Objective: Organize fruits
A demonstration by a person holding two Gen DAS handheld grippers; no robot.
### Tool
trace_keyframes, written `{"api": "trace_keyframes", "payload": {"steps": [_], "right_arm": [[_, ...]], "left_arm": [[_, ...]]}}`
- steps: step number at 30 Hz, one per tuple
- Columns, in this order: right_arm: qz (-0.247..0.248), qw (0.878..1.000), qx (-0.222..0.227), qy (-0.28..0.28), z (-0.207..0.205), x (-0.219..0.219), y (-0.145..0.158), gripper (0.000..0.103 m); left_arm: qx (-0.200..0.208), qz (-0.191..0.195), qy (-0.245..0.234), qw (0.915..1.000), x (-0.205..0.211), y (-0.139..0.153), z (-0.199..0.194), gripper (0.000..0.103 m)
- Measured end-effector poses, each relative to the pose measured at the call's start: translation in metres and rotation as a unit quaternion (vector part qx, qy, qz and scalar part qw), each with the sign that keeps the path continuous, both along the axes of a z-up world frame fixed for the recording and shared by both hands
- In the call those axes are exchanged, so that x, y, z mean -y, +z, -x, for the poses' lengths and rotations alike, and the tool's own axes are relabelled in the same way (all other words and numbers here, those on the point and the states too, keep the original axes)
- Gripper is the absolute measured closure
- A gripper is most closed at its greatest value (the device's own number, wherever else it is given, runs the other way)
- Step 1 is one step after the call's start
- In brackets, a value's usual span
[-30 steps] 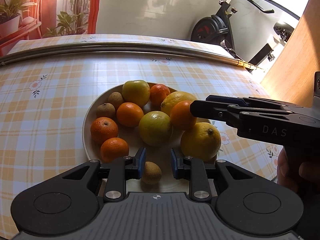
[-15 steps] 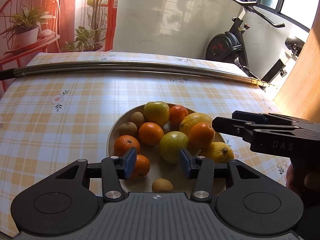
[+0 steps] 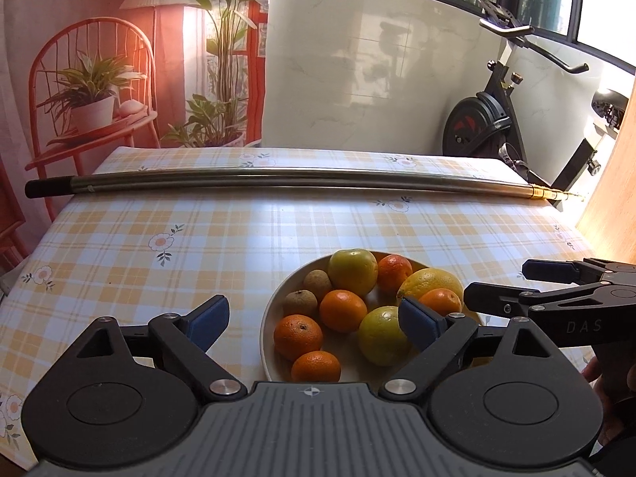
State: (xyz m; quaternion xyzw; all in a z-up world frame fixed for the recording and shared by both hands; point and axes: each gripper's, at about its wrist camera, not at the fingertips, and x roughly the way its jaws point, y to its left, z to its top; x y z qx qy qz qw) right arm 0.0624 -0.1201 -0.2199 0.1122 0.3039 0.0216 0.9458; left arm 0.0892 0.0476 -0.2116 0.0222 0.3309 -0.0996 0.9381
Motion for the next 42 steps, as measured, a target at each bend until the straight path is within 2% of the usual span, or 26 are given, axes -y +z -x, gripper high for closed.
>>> {"api": "trace_keyframes", "payload": {"steps": [8, 12, 19, 25, 28, 32, 38, 42], "right_arm": [[-0.001, 1.000, -0.003, -0.008, -0.001, 0.002, 0.001, 0.000], [0.006, 1.000, 0.008, -0.009, 0.002, 0.005, 0.013, 0.000], [0.004, 0.999, 0.041, -0.017, 0.006, 0.018, 0.063, 0.000], [0.022, 0.996, 0.077, -0.039, 0.016, 0.026, 0.122, 0.000], [0.041, 0.993, 0.093, -0.058, 0.023, 0.027, 0.146, 0.000], [0.043, 0.990, 0.112, -0.072, 0.035, 0.032, 0.167, 0.000], [0.050, 0.987, 0.125, -0.090, 0.049, 0.039, 0.184, 0.000], [0.048, 0.985, 0.133, -0.100, 0.054, 0.043, 0.189, 0.000]], "left_arm": [[-0.004, 0.004, 0.012, 0.9999, -0.003, 0.003, -0.003, 0.009], [0.005, 0.011, 0.008, 0.9999, -0.005, 0.015, -0.005, 0.009], [0.069, -0.014, 0.009, 0.9975, -0.001, 0.062, 0.000, 0.009], [0.132, -0.038, 0.013, 0.9905, 0.013, 0.111, 0.013, 0.009], [0.152, -0.027, 0.005, 0.9880, 0.020, 0.132, 0.021, 0.009], [0.156, -0.006, -0.002, 0.9878, 0.025, 0.150, 0.026, 0.009], [0.171, 0.022, -0.010, 0.9850, 0.029, 0.164, 0.035, 0.009], [0.188, 0.017, -0.017, 0.9819, 0.035, 0.168, 0.040, 0.008]]}}
